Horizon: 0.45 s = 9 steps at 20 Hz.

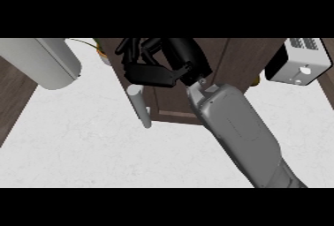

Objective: Pick up the bottled water, place it into the cabinet and close the cabinet

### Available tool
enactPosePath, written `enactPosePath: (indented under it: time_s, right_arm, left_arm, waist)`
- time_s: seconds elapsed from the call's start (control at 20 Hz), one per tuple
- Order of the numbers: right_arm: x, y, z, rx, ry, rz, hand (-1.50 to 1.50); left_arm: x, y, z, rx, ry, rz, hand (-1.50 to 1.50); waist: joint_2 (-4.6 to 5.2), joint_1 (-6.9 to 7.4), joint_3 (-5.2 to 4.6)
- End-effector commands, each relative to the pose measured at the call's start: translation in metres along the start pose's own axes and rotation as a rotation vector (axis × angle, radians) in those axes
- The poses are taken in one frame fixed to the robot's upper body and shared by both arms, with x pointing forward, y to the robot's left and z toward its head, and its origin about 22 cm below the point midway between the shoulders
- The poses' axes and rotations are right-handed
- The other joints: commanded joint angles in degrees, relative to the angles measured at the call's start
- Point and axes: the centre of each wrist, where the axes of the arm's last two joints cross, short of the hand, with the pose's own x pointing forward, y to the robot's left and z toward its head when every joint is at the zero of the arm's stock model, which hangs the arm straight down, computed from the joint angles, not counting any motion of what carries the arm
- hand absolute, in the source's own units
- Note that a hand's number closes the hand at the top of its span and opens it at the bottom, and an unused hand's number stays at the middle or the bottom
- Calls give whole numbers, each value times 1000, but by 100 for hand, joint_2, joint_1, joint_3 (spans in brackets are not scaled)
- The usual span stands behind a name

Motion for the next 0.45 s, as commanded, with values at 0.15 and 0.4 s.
enactPosePath:
  time_s: [0.15, 0.4]
  right_arm:
    - [-36, -37, -14, -158, 150, 27, 150]
    - [-42, -41, -16, -155, 153, 24, 150]
  left_arm:
    - [5, -1, -13, -40, -17, 17, 150]
    - [2, -5, -12, -33, -4, 26, 150]
  waist:
    - [290, -15, 3]
    - [291, 20, 4]
